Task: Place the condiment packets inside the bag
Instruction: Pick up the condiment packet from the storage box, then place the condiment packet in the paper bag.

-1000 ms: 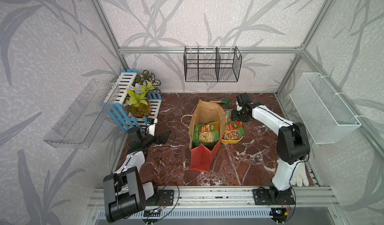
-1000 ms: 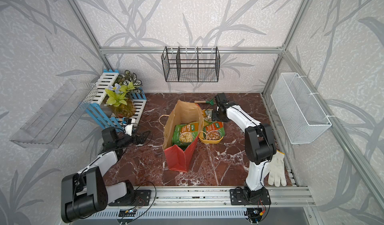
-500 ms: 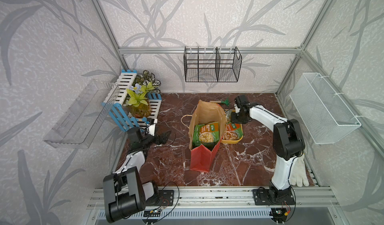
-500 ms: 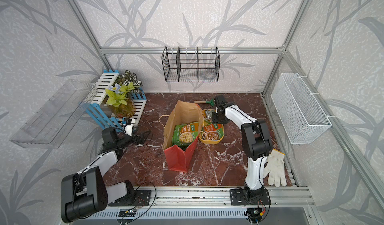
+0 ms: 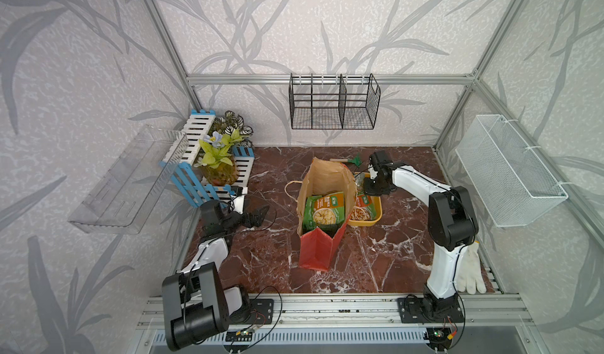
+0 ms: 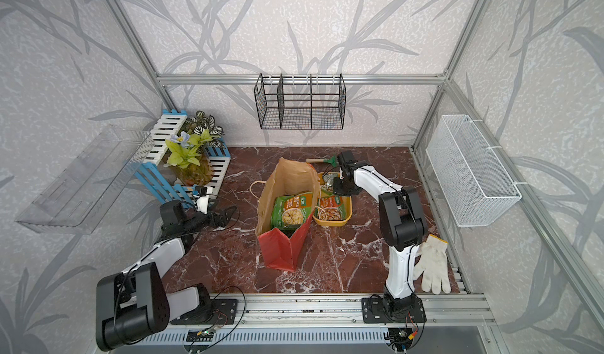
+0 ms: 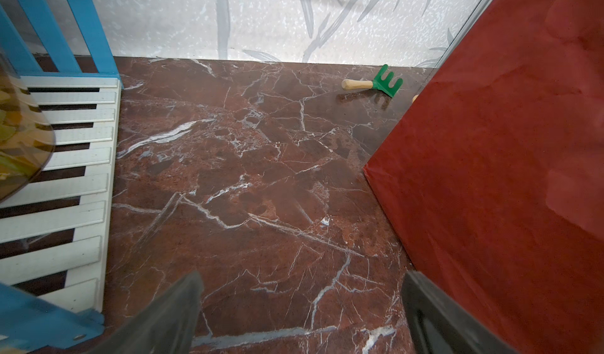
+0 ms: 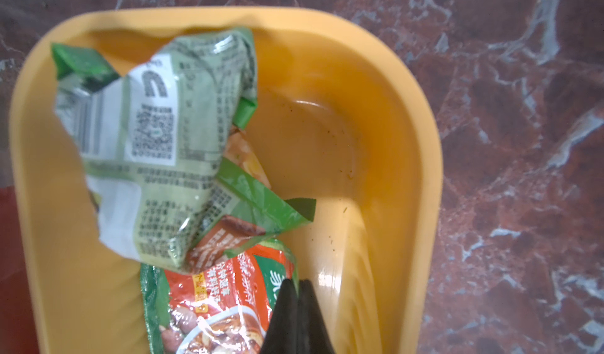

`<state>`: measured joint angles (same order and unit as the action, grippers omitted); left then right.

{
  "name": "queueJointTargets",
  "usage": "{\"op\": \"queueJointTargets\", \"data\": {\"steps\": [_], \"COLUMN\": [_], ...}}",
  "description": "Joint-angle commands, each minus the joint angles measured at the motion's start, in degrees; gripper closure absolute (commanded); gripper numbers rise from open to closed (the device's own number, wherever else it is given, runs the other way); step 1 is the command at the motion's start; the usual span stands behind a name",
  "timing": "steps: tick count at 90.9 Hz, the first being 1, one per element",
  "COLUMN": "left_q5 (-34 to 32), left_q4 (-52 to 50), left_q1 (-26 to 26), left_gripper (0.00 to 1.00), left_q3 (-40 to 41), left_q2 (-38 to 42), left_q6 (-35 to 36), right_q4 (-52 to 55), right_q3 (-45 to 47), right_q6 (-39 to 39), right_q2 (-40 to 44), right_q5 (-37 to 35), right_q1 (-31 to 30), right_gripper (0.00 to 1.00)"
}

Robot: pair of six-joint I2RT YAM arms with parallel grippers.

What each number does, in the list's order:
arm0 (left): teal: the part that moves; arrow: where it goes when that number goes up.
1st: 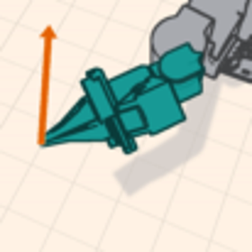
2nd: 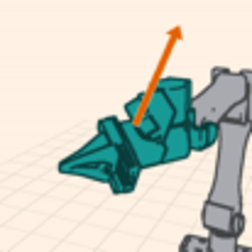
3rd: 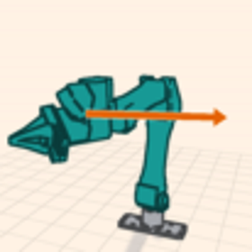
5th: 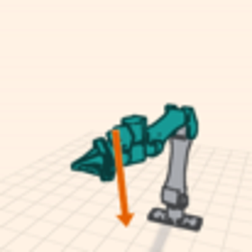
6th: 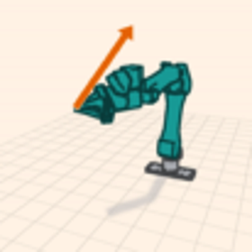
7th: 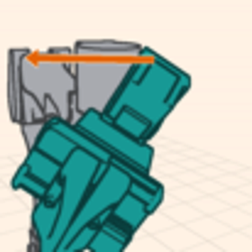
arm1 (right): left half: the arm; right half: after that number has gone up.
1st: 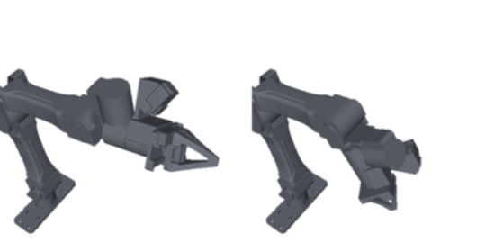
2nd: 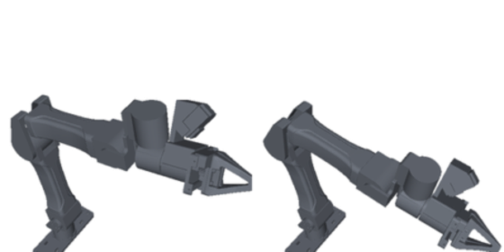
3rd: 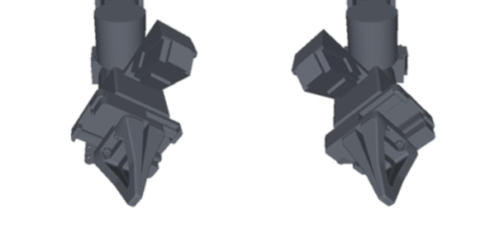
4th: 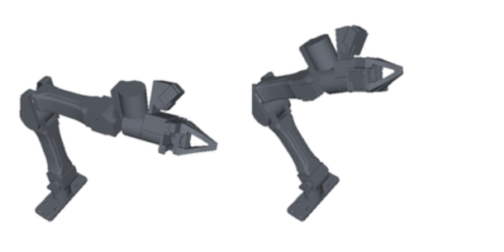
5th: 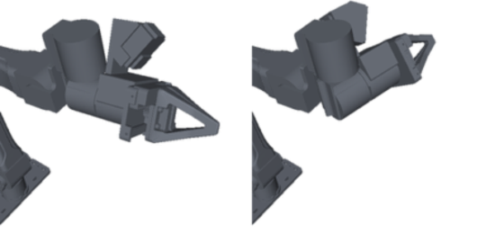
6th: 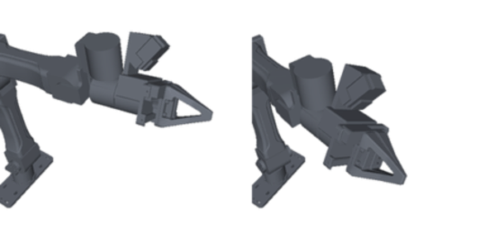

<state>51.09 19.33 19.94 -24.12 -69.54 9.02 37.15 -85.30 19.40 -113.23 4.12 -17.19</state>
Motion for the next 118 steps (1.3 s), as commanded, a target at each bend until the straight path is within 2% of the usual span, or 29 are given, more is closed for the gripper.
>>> {"op": "queueJointTargets", "data": {"steps": [1, 22, 52, 71, 95, 118], "left_q5": [0.83, 0.82, 0.85, 1.07, 1.00, 0.98], "left_q4": [0.53, 0.69, 0.61, 0.64, 0.62, 0.75], "left_q1": [0.29, 0.27, 0.24, 0.30, 0.29, 0.27], "left_gripper": [0.00, 0.00, 0.00, 0.00, 0.00, 0.00], "left_q3": [0.17, 0.21, 0.15, 0.30, 0.39, 0.48], "left_q2": [0.55, 0.48, 0.70, 0.97, 1.33, 1.33], "left_q6": [0.67, 0.65, 0.56, 0.48, 0.52, 0.56], "right_q4": [0.44, -0.68, 0.67, -0.84, -0.17, -1.59], "right_q3": [-0.20, 2.30, 3.32, 3.37, -2.43, -7.83], "right_q6": [-0.03, 1.35, 3.95, 6.21, 10.05, 11.94], "right_q2": [2.38, 10.48, 26.20, 35.46, 41.60, 42.83], "right_q5": [1.17, 1.68, 3.69, 1.50, -1.98, -6.68], "right_q1": [0.14, 0.16, -0.39, -2.12, -6.12, -14.00], "right_gripper": [1.00, 1.00, 1.00, 1.00, 1.00, 1.00]}}
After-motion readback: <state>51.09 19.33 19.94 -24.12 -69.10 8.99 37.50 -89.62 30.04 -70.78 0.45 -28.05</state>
